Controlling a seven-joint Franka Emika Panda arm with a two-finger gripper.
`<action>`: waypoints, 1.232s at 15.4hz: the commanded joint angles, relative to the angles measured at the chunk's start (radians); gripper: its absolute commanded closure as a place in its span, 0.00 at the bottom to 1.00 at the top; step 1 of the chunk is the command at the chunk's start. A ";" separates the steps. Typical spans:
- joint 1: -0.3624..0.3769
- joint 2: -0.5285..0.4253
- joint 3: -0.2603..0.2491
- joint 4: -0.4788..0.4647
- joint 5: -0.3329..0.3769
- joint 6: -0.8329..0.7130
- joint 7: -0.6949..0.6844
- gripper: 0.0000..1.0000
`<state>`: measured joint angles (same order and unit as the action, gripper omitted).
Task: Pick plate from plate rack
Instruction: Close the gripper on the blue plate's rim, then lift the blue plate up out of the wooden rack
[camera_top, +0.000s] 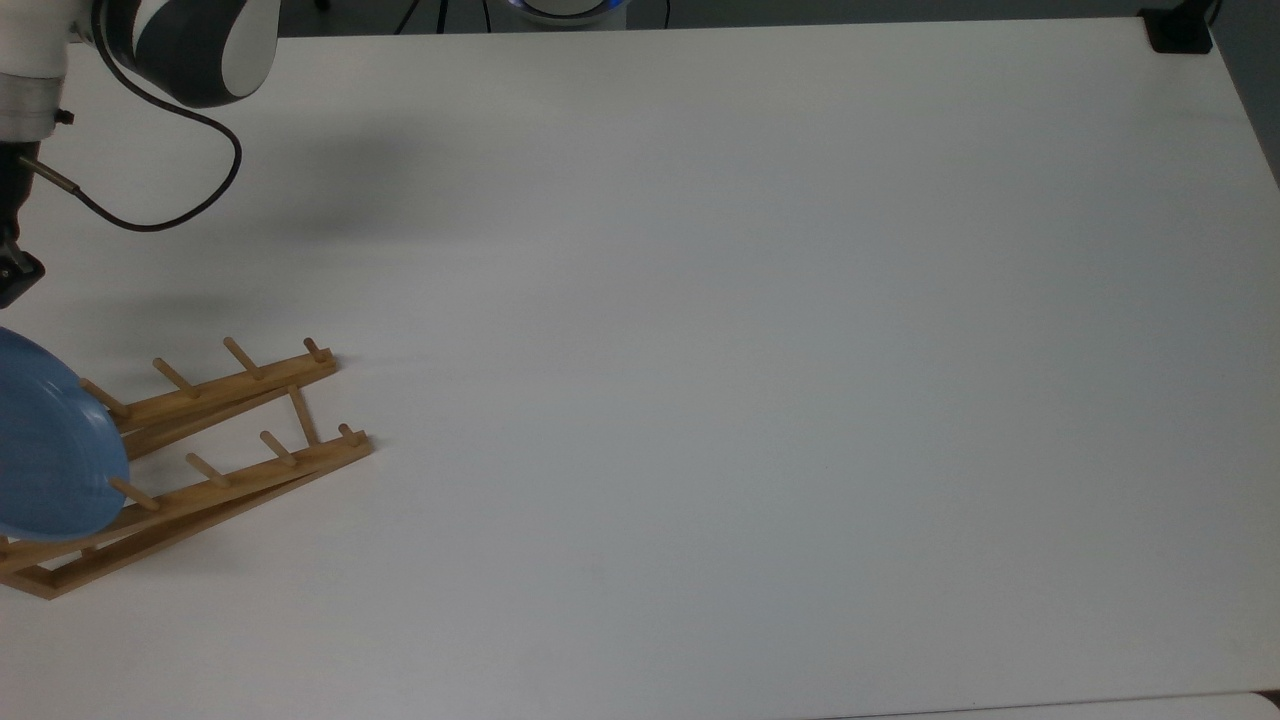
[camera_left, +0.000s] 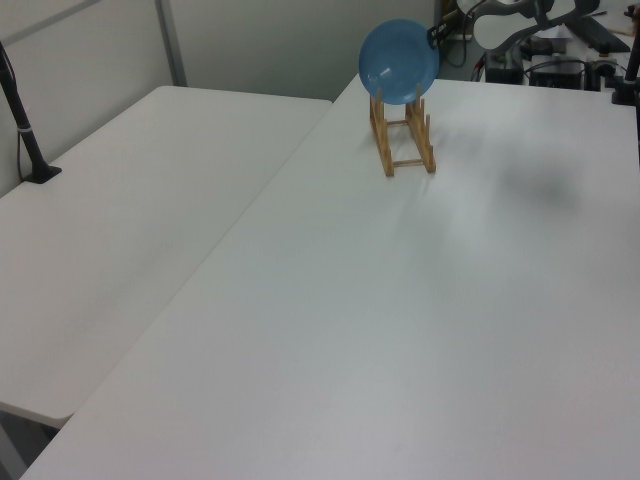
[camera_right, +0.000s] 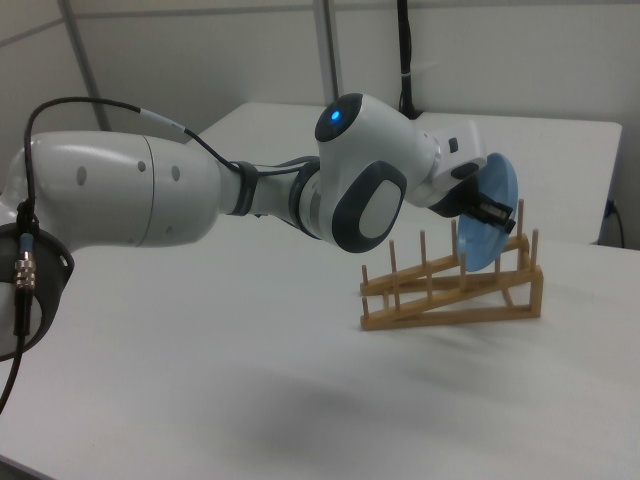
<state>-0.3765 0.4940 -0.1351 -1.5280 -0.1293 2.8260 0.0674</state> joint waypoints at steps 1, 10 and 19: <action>-0.005 -0.011 -0.004 -0.006 -0.013 0.027 0.014 1.00; 0.002 -0.104 0.012 -0.007 0.045 -0.051 0.118 1.00; 0.008 -0.268 0.121 -0.018 0.197 -0.530 0.141 1.00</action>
<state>-0.3738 0.3078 -0.0454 -1.5023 0.0014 2.4614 0.2005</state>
